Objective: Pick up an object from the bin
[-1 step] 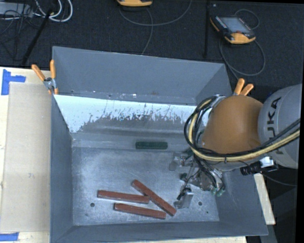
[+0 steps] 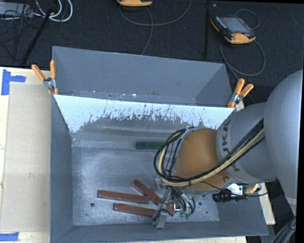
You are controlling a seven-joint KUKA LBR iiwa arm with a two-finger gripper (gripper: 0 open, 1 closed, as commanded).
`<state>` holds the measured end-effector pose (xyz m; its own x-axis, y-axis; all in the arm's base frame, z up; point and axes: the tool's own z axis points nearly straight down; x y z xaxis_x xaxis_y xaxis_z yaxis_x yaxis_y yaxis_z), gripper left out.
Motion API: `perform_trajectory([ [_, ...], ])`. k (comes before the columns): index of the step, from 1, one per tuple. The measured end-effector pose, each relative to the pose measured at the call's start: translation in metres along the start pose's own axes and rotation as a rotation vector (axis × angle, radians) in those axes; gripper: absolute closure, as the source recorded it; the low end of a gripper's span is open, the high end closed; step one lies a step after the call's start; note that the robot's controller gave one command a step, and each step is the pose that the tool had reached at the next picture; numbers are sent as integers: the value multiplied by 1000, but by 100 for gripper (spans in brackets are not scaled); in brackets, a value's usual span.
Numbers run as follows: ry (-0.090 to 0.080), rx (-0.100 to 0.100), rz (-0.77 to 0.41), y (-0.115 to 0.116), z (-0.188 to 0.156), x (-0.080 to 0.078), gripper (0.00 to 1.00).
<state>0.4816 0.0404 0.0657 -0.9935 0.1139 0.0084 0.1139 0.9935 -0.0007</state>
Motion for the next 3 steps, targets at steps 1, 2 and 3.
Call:
perform_trajectory([
  [1, -7, 0, 1, 0, -6, -3, 100],
  [2, -12, 1, -341, 6, -81, -31, 100],
  [3, -15, 0, -366, 18, -142, -35, 100],
])
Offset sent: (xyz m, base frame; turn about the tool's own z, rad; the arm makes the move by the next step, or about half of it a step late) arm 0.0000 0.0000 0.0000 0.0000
